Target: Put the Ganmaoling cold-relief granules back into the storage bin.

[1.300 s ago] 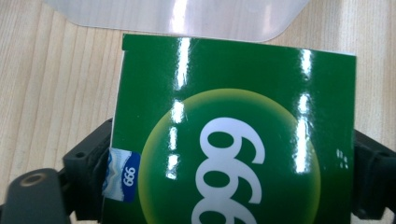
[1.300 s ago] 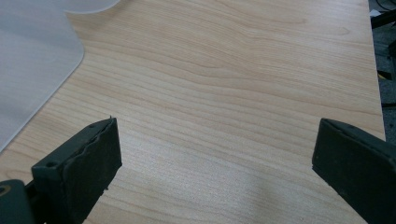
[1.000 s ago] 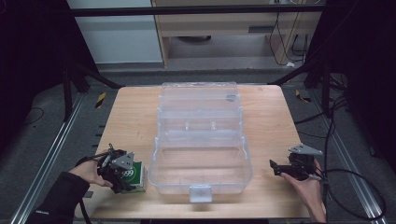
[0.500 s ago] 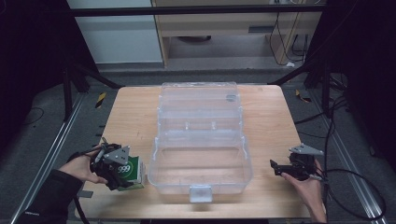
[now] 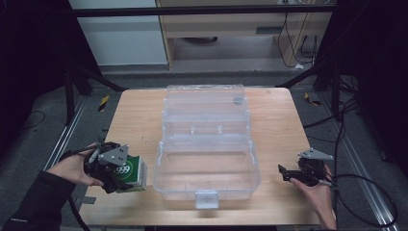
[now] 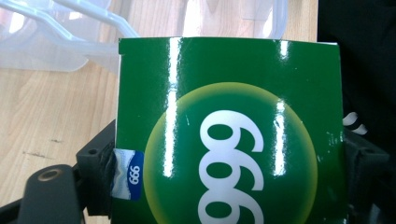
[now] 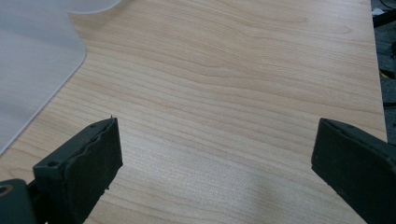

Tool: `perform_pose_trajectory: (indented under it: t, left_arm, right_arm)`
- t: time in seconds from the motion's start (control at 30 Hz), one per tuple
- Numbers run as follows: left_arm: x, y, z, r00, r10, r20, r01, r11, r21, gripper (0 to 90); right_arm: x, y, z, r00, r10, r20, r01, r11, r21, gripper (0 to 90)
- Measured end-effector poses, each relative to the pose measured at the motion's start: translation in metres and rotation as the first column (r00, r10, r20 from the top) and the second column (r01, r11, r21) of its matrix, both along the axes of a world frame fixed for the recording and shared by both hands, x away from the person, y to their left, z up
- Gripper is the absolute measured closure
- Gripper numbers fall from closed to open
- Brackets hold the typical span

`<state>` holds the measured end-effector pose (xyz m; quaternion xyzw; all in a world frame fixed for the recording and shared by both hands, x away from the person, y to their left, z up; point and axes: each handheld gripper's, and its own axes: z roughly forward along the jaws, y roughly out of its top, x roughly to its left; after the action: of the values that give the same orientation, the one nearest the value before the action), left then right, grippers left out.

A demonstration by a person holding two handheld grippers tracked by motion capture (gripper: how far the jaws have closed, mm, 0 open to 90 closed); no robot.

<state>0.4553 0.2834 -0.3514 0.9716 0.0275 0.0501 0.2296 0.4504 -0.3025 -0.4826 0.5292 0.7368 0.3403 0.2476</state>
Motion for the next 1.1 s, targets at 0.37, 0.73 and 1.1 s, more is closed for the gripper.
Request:
perform_pose_trajectory:
  t: [0.37,0.73,1.1]
  left_arm:
    - [0.001,-0.014,0.024,0.9991,-0.016,0.04,0.016,0.9999,-0.004,15.0]
    - [0.004,-0.034,0.039,0.9981,-0.034,0.05,0.034,0.9994,-0.002,14.9]
    - [0.007,-0.057,0.049,0.9949,-0.072,0.07,0.074,0.997,-0.021,15.0]
  right_arm:
    - [0.0,0.0,-0.001,1.0,-0.001,-0.003,0.001,1.0,-0.003,2.2]
    - [0.001,0.0,-0.002,1.0,0.0,-0.005,0.0,1.0,-0.009,2.2]
    - [0.0,0.0,-0.003,0.9999,-0.002,-0.01,0.002,1.0,-0.009,2.2]
